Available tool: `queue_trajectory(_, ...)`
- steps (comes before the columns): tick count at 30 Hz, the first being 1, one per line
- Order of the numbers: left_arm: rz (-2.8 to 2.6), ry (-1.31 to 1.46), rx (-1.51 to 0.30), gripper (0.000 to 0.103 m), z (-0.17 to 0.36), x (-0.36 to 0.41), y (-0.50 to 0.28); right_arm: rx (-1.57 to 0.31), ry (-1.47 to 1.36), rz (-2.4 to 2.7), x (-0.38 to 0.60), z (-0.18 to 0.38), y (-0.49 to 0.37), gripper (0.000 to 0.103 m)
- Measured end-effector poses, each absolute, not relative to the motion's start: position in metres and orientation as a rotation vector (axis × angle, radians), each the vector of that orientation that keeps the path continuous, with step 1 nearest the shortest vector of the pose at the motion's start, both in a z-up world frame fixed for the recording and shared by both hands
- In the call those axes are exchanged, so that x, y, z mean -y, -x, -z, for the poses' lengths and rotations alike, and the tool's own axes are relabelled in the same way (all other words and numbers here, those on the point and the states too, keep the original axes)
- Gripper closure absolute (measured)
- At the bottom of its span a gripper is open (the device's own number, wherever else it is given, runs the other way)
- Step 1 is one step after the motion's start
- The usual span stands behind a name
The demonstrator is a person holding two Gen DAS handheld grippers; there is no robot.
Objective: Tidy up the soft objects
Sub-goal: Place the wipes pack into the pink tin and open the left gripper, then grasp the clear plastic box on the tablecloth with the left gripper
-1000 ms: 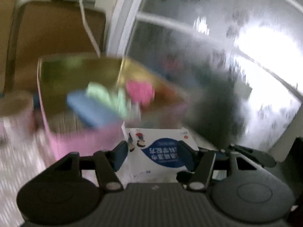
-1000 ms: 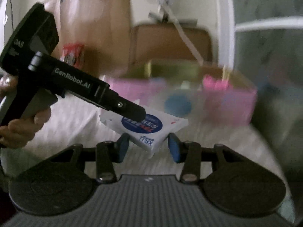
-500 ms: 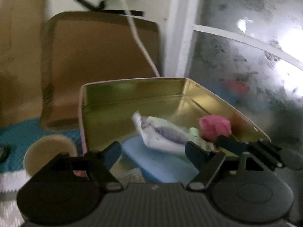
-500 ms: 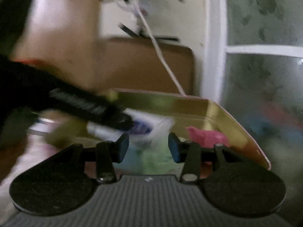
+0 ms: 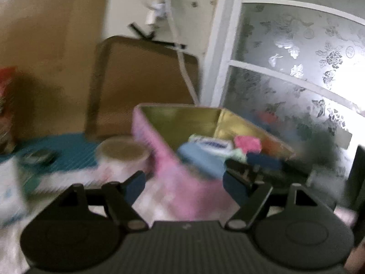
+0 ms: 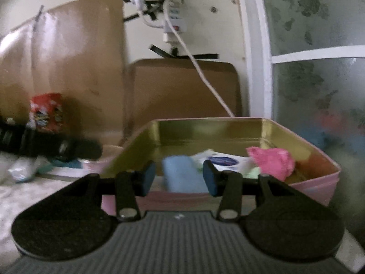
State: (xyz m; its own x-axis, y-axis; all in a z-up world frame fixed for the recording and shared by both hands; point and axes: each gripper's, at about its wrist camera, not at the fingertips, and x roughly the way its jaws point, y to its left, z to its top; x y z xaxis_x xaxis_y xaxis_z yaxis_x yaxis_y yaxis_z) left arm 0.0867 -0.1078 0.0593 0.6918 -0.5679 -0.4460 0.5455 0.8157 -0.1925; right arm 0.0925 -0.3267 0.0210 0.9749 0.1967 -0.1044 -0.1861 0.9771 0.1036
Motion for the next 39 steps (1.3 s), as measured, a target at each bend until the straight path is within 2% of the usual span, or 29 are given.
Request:
queue_trajectory(6,0.380,0.053,-0.617,0.026,-0.021,0.008,-0.069,-0.108,-0.038,-0.360,0.276,-0.036,-0.076,0.054)
queue_trajectory(12,0.121,0.154,-0.629,0.026,-0.009,-0.086,-0.057,-0.243,0.045,-0.596,0.190,-0.036,-0.095,0.054)
queue_trajectory(14,0.048,0.181,-0.603,0.025,-0.007,-0.103,-0.052,-0.289,0.059,-0.656,0.160,-0.038,-0.105,0.048)
queue_trajectory(16,0.070,0.305,-0.589,0.026,-0.004,-0.120,-0.053,-0.317,0.065,-0.681,0.132,-0.042,-0.115,0.024)
queue_trajectory(18,0.070,0.372,-0.553,0.025,-0.003,-0.131,-0.048,-0.307,0.083,-0.679,0.103,-0.044,-0.122,0.013)
queue_trajectory(24,0.091,0.419,-0.528,0.025,-0.002,-0.139,-0.046,-0.364,0.165,-0.655,0.044,-0.037,-0.155,0.014)
queue_trajectory(25,0.092,0.417,-0.526,0.025,-0.004,-0.138,-0.045,-0.383,0.176,-0.644,0.040,-0.033,-0.159,0.021)
queue_trajectory(27,0.096,0.416,-0.520,0.024,-0.003,-0.137,-0.044,-0.435,0.170,-0.646,0.038,-0.026,-0.168,0.042)
queue_trajectory(36,0.171,0.417,-0.533,0.024,-0.002,-0.133,-0.044,-0.525,0.091,-0.937,0.136,-0.028,-0.103,0.039)
queue_trajectory(38,0.214,0.382,-0.539,0.024,-0.005,-0.125,-0.043,-0.547,0.146,-0.974,0.165,-0.021,-0.081,0.038)
queue_trajectory(39,0.232,0.360,-0.545,0.024,-0.006,-0.118,-0.043,-0.536,0.184,-0.952,0.178,-0.017,-0.070,0.033)
